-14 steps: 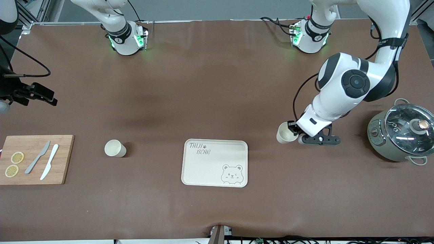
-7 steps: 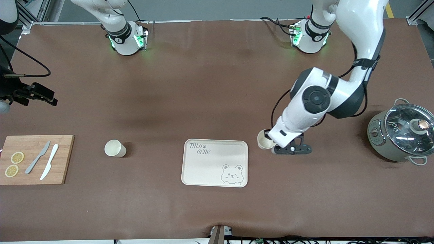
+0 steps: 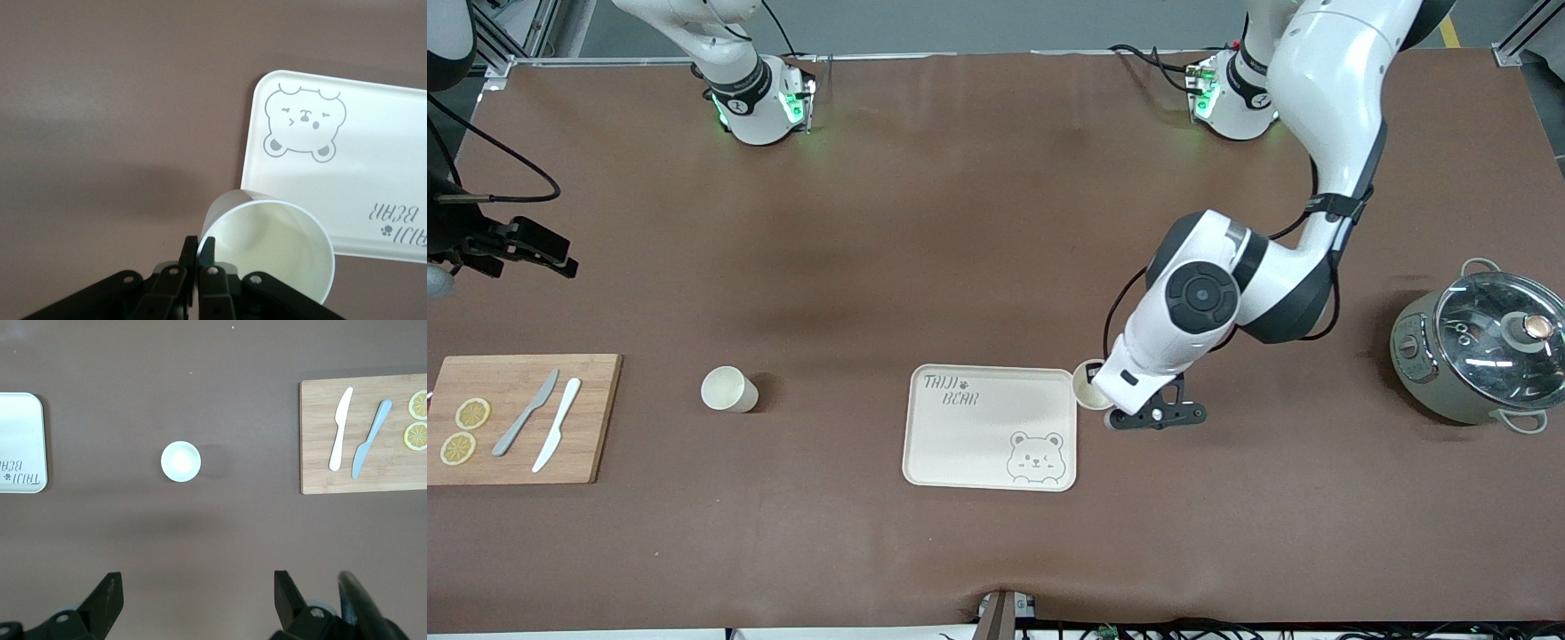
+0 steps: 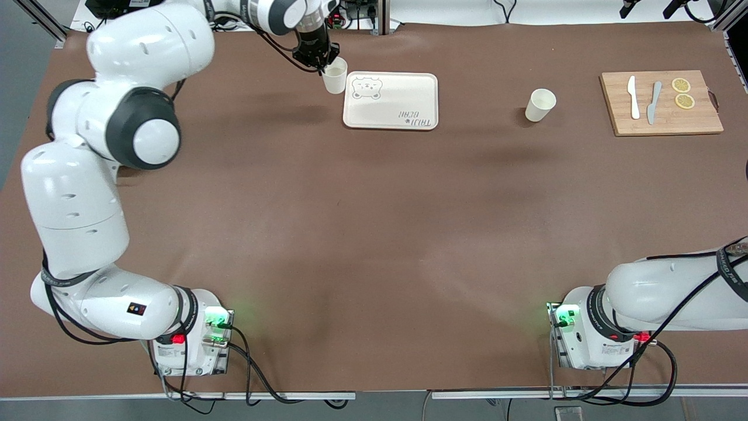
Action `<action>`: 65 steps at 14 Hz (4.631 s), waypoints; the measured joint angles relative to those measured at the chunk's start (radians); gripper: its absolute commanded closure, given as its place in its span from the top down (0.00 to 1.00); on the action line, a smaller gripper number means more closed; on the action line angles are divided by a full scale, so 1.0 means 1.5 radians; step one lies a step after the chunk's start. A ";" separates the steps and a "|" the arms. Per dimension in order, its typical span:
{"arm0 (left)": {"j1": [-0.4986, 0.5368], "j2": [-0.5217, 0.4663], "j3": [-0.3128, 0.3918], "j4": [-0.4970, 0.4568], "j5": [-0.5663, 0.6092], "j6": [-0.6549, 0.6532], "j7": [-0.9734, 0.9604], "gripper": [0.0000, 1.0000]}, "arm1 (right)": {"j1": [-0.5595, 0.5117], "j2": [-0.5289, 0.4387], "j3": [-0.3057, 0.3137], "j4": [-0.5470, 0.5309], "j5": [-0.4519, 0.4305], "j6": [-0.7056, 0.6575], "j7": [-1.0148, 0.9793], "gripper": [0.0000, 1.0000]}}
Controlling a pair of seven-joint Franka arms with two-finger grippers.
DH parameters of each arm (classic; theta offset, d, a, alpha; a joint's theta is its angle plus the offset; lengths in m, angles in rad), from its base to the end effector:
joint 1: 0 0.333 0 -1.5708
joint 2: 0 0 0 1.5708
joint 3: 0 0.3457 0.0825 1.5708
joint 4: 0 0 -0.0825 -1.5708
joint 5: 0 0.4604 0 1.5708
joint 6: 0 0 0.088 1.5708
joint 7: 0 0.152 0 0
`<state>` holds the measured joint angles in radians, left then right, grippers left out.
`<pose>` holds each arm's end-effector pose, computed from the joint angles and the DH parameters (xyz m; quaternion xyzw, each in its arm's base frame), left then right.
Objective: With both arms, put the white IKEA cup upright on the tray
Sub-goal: 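Carry the white cup with the left gripper onto the tray, then lower the cup onto the tray and open the left gripper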
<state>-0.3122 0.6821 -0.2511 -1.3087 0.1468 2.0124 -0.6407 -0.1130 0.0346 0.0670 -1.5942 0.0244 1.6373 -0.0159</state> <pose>0.7280 -0.3953 0.2988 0.9990 0.0374 0.0111 0.0211 0.6475 -0.0268 0.5802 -0.9998 0.0158 -0.0047 0.0132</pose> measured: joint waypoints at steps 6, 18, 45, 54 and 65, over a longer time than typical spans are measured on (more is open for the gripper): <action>-0.061 0.032 0.032 0.021 0.000 0.028 -0.066 0.00 | 0.000 0.000 0.000 0.000 0.000 0.000 0.000 1.00; -0.099 0.079 0.033 0.021 0.000 0.129 -0.131 0.00 | 0.000 0.000 0.000 0.000 0.000 0.000 0.000 1.00; -0.125 0.101 0.033 -0.049 0.027 0.229 -0.162 0.00 | 0.000 0.001 0.000 0.000 0.000 0.000 0.000 1.00; -0.123 0.097 0.033 -0.055 0.033 0.231 -0.162 0.00 | 0.000 0.004 0.000 0.000 0.000 0.000 0.000 1.00; -0.124 0.098 0.036 -0.074 0.052 0.230 -0.161 0.47 | 0.000 0.005 0.000 0.000 0.000 0.000 0.000 1.00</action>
<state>-0.4975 0.8289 -0.1965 -1.4190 0.2254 2.3577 -0.8816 -0.1130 0.0416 0.0673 -1.5943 0.0244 1.6367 -0.0159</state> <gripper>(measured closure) 0.533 0.000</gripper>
